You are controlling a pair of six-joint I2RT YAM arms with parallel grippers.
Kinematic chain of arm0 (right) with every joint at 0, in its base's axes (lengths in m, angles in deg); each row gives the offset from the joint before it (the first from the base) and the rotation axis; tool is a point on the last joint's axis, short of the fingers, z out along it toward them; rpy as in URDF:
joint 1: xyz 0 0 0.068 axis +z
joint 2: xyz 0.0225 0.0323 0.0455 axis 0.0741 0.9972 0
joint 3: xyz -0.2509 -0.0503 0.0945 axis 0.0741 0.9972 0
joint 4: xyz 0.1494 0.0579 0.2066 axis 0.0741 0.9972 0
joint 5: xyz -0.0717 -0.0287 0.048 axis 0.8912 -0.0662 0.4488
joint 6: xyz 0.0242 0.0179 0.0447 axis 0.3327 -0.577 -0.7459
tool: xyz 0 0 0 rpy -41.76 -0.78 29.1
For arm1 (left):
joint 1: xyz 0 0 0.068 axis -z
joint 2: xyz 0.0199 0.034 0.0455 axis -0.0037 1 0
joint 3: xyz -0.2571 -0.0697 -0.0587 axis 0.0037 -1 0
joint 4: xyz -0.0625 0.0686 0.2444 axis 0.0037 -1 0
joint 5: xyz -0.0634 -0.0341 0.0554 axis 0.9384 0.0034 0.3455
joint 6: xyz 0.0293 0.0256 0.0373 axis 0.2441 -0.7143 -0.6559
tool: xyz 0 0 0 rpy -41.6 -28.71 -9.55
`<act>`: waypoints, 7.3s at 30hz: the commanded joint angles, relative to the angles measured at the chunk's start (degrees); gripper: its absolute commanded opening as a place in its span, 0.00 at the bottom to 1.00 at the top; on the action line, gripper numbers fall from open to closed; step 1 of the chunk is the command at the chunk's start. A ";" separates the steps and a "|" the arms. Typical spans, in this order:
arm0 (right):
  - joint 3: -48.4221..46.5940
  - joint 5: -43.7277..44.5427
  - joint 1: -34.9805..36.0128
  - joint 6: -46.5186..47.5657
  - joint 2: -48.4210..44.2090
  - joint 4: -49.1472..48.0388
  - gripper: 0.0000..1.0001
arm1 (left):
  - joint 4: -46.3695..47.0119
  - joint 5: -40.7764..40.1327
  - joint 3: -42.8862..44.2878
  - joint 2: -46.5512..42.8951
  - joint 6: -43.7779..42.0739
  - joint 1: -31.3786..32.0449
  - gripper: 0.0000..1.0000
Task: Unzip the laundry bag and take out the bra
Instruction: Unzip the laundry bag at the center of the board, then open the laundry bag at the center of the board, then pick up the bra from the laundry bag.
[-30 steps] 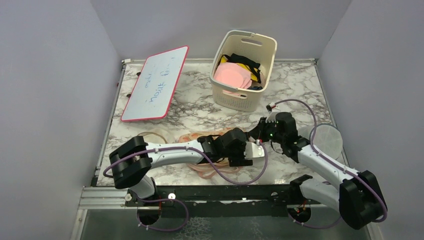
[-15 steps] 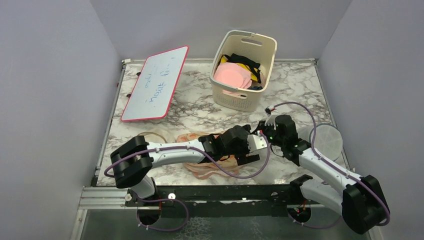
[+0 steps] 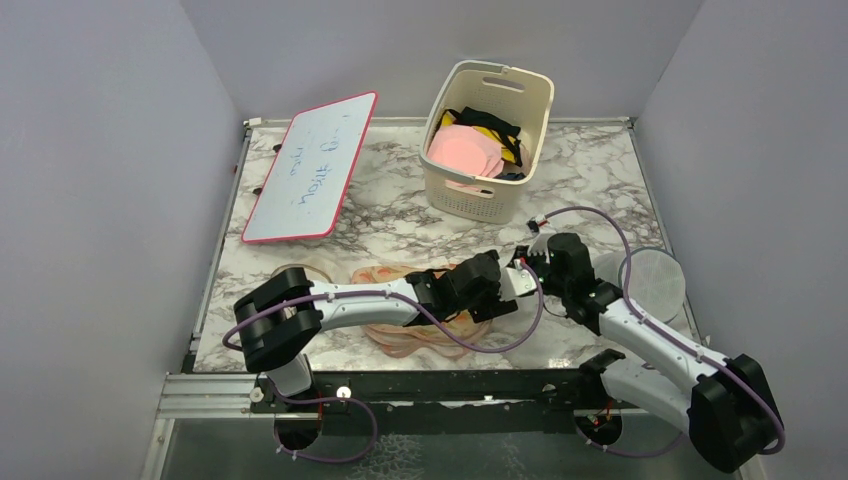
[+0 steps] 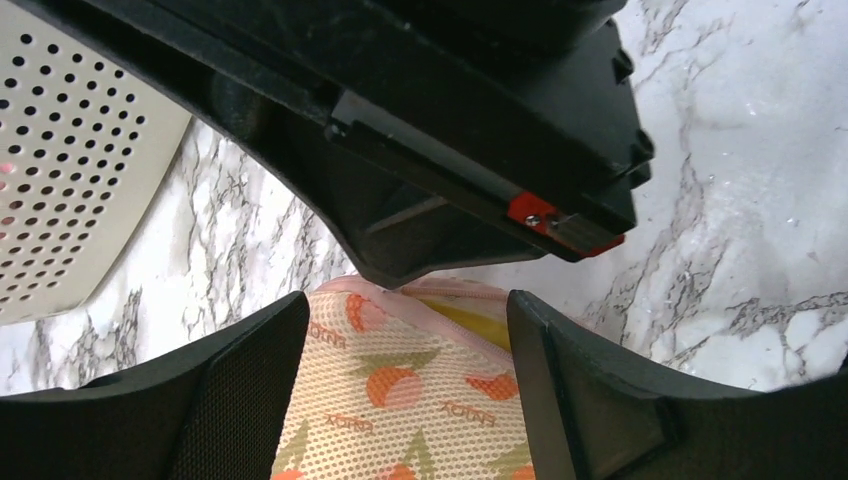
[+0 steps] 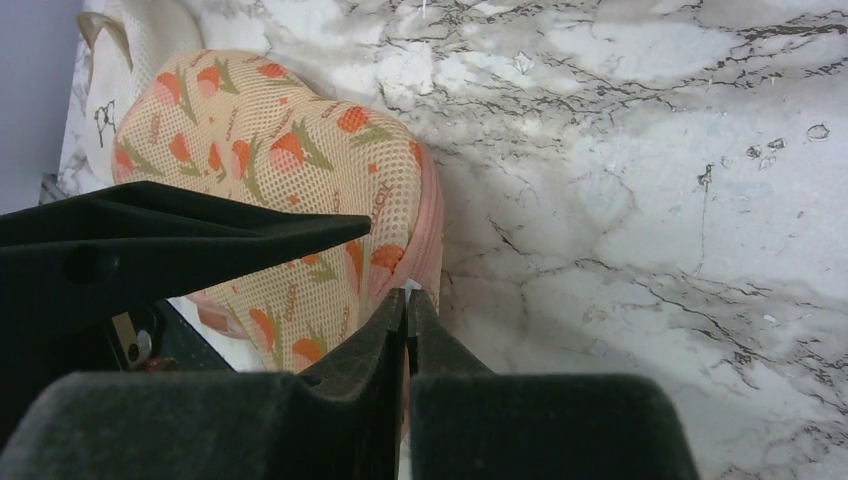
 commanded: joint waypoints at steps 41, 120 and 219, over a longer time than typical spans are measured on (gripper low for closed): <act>-3.79 -1.01 0.64 7.96 14.29 -17.65 0.01 | 4.80 10.68 -6.50 -11.63 -10.57 1.39 0.00; -2.41 -8.36 3.62 -37.70 14.58 -23.54 0.20 | -2.16 16.21 -18.76 -23.12 -34.53 -7.97 0.99; -25.01 21.97 46.65 65.88 42.38 -17.16 0.45 | 21.82 -7.13 -18.60 -35.74 4.60 -37.59 0.99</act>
